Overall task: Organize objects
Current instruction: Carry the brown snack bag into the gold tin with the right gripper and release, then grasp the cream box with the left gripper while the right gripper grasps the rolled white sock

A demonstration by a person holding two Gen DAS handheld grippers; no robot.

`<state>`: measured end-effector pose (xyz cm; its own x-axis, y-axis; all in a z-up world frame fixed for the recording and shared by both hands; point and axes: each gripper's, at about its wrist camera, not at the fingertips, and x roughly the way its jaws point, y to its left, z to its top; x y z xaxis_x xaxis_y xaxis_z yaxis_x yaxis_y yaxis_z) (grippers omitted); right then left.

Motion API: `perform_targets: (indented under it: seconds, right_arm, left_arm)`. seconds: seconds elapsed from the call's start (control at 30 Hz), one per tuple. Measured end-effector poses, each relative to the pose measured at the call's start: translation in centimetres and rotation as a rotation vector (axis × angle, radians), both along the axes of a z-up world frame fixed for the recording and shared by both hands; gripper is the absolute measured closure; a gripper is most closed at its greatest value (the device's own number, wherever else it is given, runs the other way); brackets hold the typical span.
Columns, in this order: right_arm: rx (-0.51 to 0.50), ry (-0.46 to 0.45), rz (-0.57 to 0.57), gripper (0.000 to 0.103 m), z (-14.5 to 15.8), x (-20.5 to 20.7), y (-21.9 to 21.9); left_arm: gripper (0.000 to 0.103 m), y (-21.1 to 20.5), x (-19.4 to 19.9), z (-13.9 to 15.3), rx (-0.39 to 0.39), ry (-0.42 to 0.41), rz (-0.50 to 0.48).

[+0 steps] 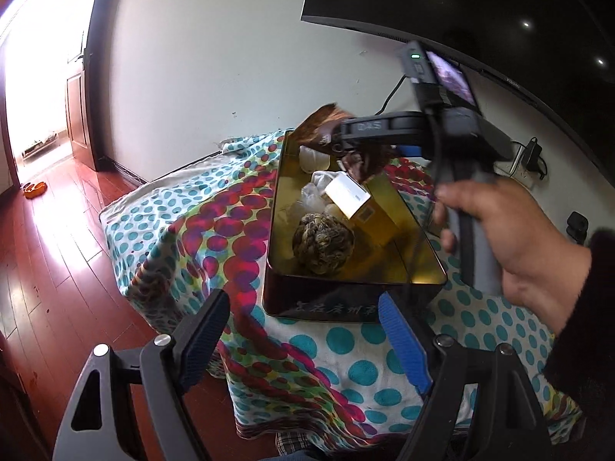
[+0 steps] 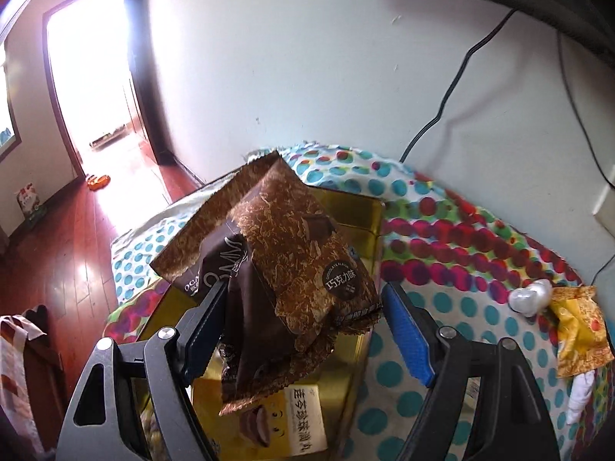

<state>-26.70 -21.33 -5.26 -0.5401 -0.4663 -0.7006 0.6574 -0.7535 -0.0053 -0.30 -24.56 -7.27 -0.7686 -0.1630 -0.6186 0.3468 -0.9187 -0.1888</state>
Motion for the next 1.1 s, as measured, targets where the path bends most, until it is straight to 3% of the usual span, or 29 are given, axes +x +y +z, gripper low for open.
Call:
perform_targets:
  seconds: [0.17,0.27,0.37,0.5,0.7,0.83,1.1]
  right_arm:
    - [0.059,-0.055,0.041,0.016,-1.6,-1.1,-2.3]
    - [0.023,0.003,0.025,0.015,-0.5,-0.8,-1.1]
    - [-0.047,0.108,-0.026,0.000,1.6,-0.1,2.5]
    - [-0.070,0.191,-0.159,0.000,2.0,-0.5,10.3]
    - [0.004,0.113,-0.457,0.000,-2.6,-4.1,24.2]
    - [-0.043,0.060,-0.590,0.000,-3.9,-5.3,31.6]
    - [-0.179,-0.080,-0.660,0.000,-5.3,-6.1,37.4]
  left_arm:
    - [0.021,-0.1,0.0,-0.4,0.005,-0.006,0.003]
    - [0.021,-0.2,-0.4,-0.6,0.003,-0.011,0.002]
    - [0.021,0.1,-0.3,-0.3,-0.008,0.000,-0.001]
    - [0.021,1.4,-0.4,0.5,-0.022,0.014,-0.028]
    - [0.021,6.1,-2.0,1.5,-0.044,0.016,-0.137]
    - [0.021,9.6,-4.5,2.1,-0.064,0.002,-0.216]
    - [0.021,13.7,-12.5,3.3,-0.100,0.014,-0.270]
